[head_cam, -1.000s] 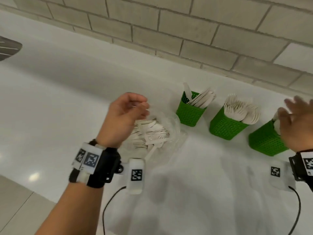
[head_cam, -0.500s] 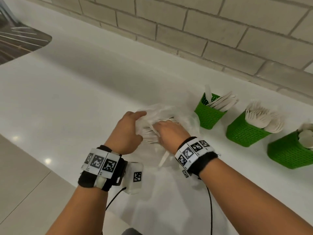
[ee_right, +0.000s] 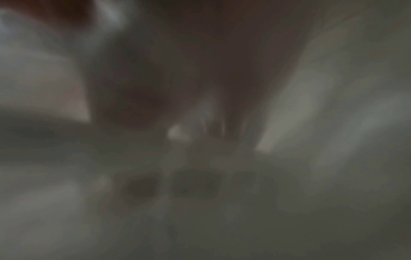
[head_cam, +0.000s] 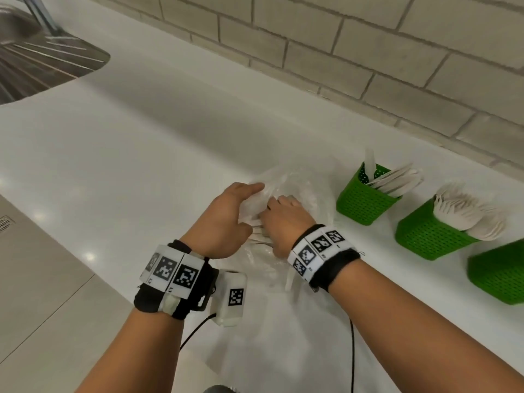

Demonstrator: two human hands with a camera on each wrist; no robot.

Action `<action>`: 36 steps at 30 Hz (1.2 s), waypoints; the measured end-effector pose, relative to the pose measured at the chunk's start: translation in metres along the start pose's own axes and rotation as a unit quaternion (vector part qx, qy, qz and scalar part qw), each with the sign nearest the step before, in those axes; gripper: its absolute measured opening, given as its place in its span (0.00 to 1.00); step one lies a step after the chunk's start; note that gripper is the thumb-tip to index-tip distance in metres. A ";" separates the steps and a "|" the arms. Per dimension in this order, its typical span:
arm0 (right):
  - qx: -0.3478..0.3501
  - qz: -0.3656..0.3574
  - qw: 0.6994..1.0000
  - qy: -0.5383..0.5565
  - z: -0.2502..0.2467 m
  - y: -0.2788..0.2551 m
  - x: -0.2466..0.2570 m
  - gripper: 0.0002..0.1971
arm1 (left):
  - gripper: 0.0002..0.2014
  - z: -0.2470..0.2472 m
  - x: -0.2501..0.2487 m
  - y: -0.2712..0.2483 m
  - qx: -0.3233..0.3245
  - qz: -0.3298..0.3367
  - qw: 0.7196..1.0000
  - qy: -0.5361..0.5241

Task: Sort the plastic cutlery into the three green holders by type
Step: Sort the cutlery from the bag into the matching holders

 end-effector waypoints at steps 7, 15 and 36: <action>-0.028 -0.021 0.996 0.084 -0.001 0.002 0.000 0.23 | 0.37 -0.009 0.008 0.002 -0.048 0.005 0.999 0.016; -0.045 -0.024 0.965 0.256 -0.008 -0.009 -0.034 0.13 | 0.37 -0.012 0.019 0.001 -0.054 0.008 0.998 0.023; -0.212 0.037 0.595 0.774 -0.033 -0.046 -0.043 0.07 | 0.43 0.003 -0.066 0.008 -0.092 0.110 0.972 -0.187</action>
Point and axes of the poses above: each hand's wrist, its own y-axis towards the middle knuckle, its own z-axis out of the palm, x = y × z, the point moved 1 cm from there along y, towards the middle knuckle, and after that the axes turned 5 degrees about z, right-handed, at the moved point
